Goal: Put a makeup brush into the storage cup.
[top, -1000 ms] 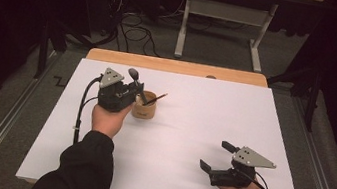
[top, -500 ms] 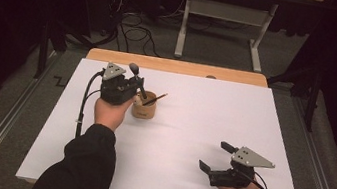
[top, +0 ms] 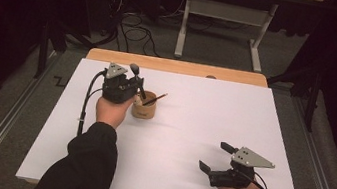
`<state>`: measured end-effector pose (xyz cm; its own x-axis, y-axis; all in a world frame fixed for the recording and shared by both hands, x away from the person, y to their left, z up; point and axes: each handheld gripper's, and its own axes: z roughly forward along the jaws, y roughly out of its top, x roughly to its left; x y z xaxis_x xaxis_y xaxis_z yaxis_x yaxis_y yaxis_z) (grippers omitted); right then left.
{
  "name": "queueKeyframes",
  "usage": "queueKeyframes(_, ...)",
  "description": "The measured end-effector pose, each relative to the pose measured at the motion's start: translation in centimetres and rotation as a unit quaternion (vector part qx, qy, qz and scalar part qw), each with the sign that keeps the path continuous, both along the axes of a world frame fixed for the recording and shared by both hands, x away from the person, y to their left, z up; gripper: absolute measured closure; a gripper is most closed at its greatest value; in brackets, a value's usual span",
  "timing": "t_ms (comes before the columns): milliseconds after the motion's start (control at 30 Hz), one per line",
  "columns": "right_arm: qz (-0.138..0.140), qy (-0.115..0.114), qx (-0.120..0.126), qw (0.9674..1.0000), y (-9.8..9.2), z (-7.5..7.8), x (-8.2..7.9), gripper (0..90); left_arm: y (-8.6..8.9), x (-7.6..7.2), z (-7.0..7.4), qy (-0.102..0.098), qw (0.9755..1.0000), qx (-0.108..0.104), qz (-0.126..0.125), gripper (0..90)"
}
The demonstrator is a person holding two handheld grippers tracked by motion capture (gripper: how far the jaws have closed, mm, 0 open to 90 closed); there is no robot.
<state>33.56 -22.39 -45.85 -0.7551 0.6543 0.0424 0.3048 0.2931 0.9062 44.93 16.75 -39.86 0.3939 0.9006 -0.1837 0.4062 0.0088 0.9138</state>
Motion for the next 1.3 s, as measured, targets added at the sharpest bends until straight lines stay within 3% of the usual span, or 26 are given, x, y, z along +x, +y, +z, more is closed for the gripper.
queueKeyframes(467,0.005,-0.003,0.003,1.0,0.0,0.0,0.0,1.3,0.0,0.1,-0.6,0.009,0.9998,0.013,0.006,77.3)
queueKeyframes(1300,0.008,-0.003,-0.005,1.0,0.2,-0.1,0.0,1.3,0.0,0.4,-2.3,0.034,0.9993,0.014,0.003,76.7)
